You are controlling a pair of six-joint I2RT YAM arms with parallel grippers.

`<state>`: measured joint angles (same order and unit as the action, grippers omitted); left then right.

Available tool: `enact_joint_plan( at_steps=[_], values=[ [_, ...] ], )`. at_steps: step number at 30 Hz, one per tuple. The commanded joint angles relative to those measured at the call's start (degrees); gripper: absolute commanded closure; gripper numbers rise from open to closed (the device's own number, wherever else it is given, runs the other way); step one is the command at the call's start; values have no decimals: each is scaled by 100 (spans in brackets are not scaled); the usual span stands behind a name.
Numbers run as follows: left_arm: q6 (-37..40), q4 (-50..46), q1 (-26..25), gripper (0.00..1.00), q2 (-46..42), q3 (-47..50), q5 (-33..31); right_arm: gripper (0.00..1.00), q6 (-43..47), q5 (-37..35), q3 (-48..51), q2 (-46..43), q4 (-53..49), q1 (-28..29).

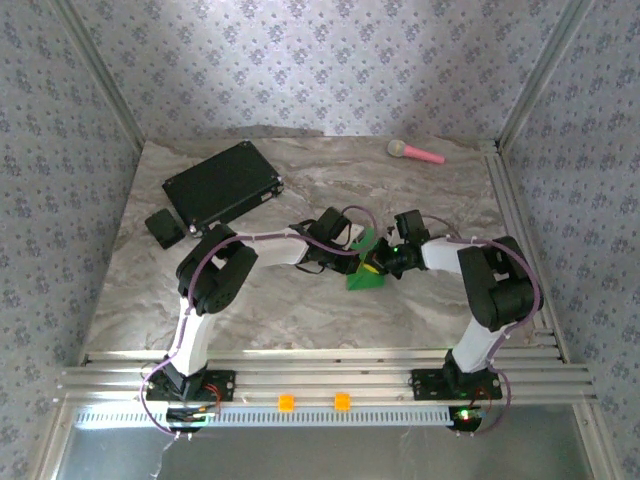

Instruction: Fold a paper plane with a square sheet of paper (pick it up from the middle)

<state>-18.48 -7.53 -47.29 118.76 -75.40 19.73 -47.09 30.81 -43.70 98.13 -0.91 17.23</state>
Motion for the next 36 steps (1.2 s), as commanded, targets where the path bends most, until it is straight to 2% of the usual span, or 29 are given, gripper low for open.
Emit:
enact_joint_plan(
  at_steps=[1, 9, 11, 16, 21, 23, 25, 26, 29, 31, 36],
  values=[
    [49, -495, -59, 92, 232, 18, -105, 100, 108, -321, 235, 125, -417, -10],
    [-235, -559, 0, 81, -202, -97, -270, 100, 346, -470, 226, 132, -671, -19],
    [-395, -563, 23, 72, -377, -99, -411, 100, 364, -453, 229, 151, -674, -45],
    [-540, -636, 46, 59, -646, -89, -519, 100, 359, -475, 255, 154, -643, -54],
    [-825, -624, 51, 56, -931, 145, -624, 100, 382, -474, 254, 178, -656, -75],
    [-1052, -457, 79, 59, -1106, 352, -628, 100, 385, -471, 260, 162, -647, -89],
    [-1226, -274, 101, 71, -1222, 484, -437, 100, 385, -475, 271, 157, -639, -90],
    [-1278, -136, 108, 78, -1224, 521, -141, 100, 386, -456, 266, 160, -622, -84],
    [-1350, 8, 123, 90, -1004, 349, 800, 100, 385, -445, 258, 170, -614, -89],
    [-1393, 25, 123, 94, -828, 213, 1298, 100, 393, -454, 264, 154, -632, -90],
    [-1562, 111, 223, 95, -536, 92, 1701, 100, 399, -437, 262, 147, -626, -107]
  ],
)
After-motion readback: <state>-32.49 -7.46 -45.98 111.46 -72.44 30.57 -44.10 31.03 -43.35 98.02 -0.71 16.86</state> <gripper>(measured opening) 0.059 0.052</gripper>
